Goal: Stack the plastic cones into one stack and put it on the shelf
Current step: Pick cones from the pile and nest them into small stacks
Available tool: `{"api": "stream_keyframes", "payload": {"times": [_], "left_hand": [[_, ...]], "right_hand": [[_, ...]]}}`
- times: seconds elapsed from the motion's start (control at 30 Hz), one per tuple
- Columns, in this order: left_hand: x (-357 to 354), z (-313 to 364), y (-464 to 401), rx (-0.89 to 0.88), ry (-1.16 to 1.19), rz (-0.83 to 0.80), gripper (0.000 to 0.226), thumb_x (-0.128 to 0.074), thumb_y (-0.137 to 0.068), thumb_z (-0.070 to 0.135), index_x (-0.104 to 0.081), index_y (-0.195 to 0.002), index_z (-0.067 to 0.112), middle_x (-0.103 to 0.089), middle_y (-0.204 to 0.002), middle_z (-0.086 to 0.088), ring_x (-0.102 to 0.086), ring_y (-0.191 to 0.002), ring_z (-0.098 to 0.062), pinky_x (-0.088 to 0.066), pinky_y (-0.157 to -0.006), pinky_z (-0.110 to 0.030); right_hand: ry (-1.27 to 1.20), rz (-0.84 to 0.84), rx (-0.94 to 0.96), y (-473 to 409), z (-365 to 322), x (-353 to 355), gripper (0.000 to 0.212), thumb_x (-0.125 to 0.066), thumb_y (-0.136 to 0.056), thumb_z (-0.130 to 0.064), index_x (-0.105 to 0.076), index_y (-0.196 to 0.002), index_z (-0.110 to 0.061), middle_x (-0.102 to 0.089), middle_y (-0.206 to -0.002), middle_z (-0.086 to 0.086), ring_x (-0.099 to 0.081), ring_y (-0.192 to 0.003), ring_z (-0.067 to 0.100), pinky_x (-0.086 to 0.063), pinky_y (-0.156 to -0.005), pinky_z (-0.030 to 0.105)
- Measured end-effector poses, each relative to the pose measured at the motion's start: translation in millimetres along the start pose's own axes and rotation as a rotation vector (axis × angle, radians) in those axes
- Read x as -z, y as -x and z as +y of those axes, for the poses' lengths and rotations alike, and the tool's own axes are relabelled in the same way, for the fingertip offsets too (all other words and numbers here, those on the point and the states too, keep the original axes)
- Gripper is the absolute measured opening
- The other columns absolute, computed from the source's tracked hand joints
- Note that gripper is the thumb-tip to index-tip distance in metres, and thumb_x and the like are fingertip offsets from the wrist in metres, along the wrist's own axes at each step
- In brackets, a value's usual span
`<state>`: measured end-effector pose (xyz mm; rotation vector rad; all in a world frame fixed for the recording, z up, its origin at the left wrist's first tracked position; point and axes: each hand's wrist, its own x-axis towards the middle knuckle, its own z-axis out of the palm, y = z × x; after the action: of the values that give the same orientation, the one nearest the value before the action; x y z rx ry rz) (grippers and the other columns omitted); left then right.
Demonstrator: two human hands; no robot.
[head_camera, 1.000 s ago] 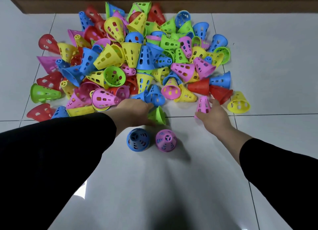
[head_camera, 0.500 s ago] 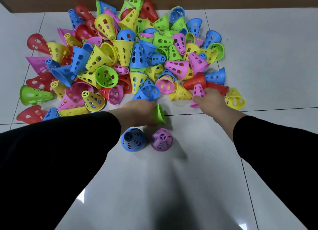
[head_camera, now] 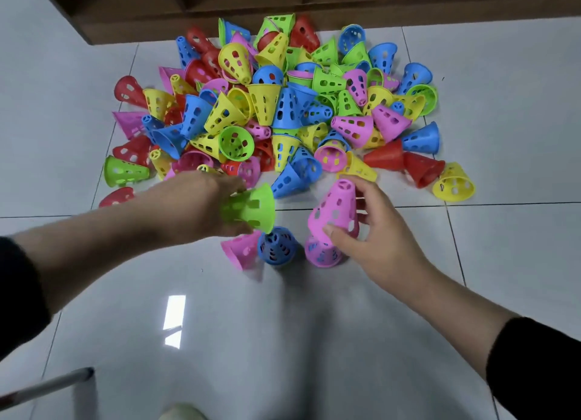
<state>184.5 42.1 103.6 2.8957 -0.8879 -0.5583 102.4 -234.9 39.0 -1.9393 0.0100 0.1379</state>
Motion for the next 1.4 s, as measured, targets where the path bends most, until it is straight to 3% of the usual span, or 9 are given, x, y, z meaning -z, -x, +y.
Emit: {"api": "stream_keyframes", "payload": {"times": [0.2,0.33,0.47,0.6,0.7,0.8,1.1,1.27,1.4], "left_hand": [[-32,22,21,0.001,-0.065,-0.082,0.055,-0.062,-0.083,0.064,-0.057,-0.122,0.026,-0.066,-0.106,0.004,-0.064,-0.093,-0.02,-0.056,-0.076,-0.037],[-71,42,0,-0.007,0.015,-0.081,0.058,-0.067,-0.086,0.052,-0.051,-0.132,0.023,-0.062,-0.113,-0.003,-0.062,-0.103,-0.028,-0.053,-0.082,-0.039],[-91,34,12,0.053,0.24,0.038,0.079,-0.055,-0.086,0.068,-0.034,-0.15,0.026,-0.06,-0.124,-0.004,-0.06,-0.109,-0.027,-0.051,-0.087,-0.037],[-109,3,29,0.304,0.378,0.215,0.049,-0.05,-0.097,0.053,-0.051,-0.136,0.023,-0.063,-0.12,-0.003,-0.063,-0.095,-0.021,-0.05,-0.078,-0.034],[-125,-11,22,0.536,0.436,0.057,0.053,-0.054,-0.094,0.054,-0.05,-0.135,0.02,-0.063,-0.121,-0.007,-0.062,-0.101,-0.025,-0.051,-0.083,-0.037],[-132,-8,11,0.623,0.49,-0.099,0.065,-0.057,-0.089,0.061,-0.047,-0.138,0.018,-0.064,-0.118,-0.01,-0.061,-0.095,-0.026,-0.049,-0.078,-0.035],[-154,-3,-9,0.6,0.607,-0.169,0.098,-0.072,-0.068,0.073,-0.041,-0.142,0.018,-0.053,-0.127,-0.011,-0.058,-0.107,-0.028,-0.05,-0.082,-0.037],[-159,-14,-10,0.537,0.635,-0.153,0.095,-0.074,-0.067,0.073,-0.044,-0.141,0.02,-0.055,-0.125,-0.008,-0.058,-0.106,-0.025,-0.05,-0.086,-0.037],[-155,-30,-13,0.501,0.571,-0.159,0.084,-0.077,-0.075,0.056,-0.045,-0.142,0.018,-0.06,-0.124,-0.01,-0.059,-0.107,-0.026,-0.05,-0.089,-0.035]], "right_hand": [[0.277,-0.057,-0.022,20,12,-26,0.056,-0.076,-0.079,-0.025,-0.046,-0.125,-0.034,-0.05,-0.122,-0.016,-0.054,-0.108,0.0,-0.044,-0.088,0.018],[0.422,-0.091,-0.09,19,31,-36,0.052,-0.077,-0.079,-0.028,-0.05,-0.125,-0.028,-0.052,-0.124,-0.009,-0.057,-0.108,0.012,-0.046,-0.088,0.026],[0.46,-0.125,-0.06,19,33,-32,0.053,-0.07,-0.087,-0.038,-0.051,-0.134,-0.023,-0.052,-0.133,-0.008,-0.051,-0.121,0.01,-0.036,-0.097,0.019],[0.517,-0.046,0.049,4,20,-18,0.036,-0.059,-0.096,-0.032,-0.057,-0.129,-0.018,-0.055,-0.132,-0.005,-0.051,-0.123,0.011,-0.032,-0.101,0.017],[0.614,-0.084,0.102,-27,6,-16,0.036,-0.061,-0.095,-0.029,-0.058,-0.13,-0.018,-0.054,-0.134,-0.001,-0.052,-0.122,0.016,-0.038,-0.101,0.025],[0.792,-0.225,0.138,-66,0,-25,0.047,-0.063,-0.095,-0.026,-0.051,-0.139,-0.017,-0.048,-0.144,0.004,-0.046,-0.131,0.022,-0.037,-0.107,0.034],[1.308,-0.567,0.253,-149,22,-67,0.068,-0.054,-0.093,-0.008,-0.028,-0.153,-0.027,-0.021,-0.162,0.006,-0.021,-0.148,0.028,-0.037,-0.108,0.049],[1.424,-0.506,0.394,-162,31,-78,0.064,-0.055,-0.088,-0.003,-0.04,-0.147,-0.023,-0.035,-0.154,0.007,-0.029,-0.141,0.03,-0.037,-0.1,0.046],[1.567,-0.467,0.498,-160,32,-83,0.05,-0.062,-0.083,-0.007,-0.053,-0.13,-0.021,-0.048,-0.138,0.004,-0.038,-0.128,0.029,-0.035,-0.092,0.045]]}}
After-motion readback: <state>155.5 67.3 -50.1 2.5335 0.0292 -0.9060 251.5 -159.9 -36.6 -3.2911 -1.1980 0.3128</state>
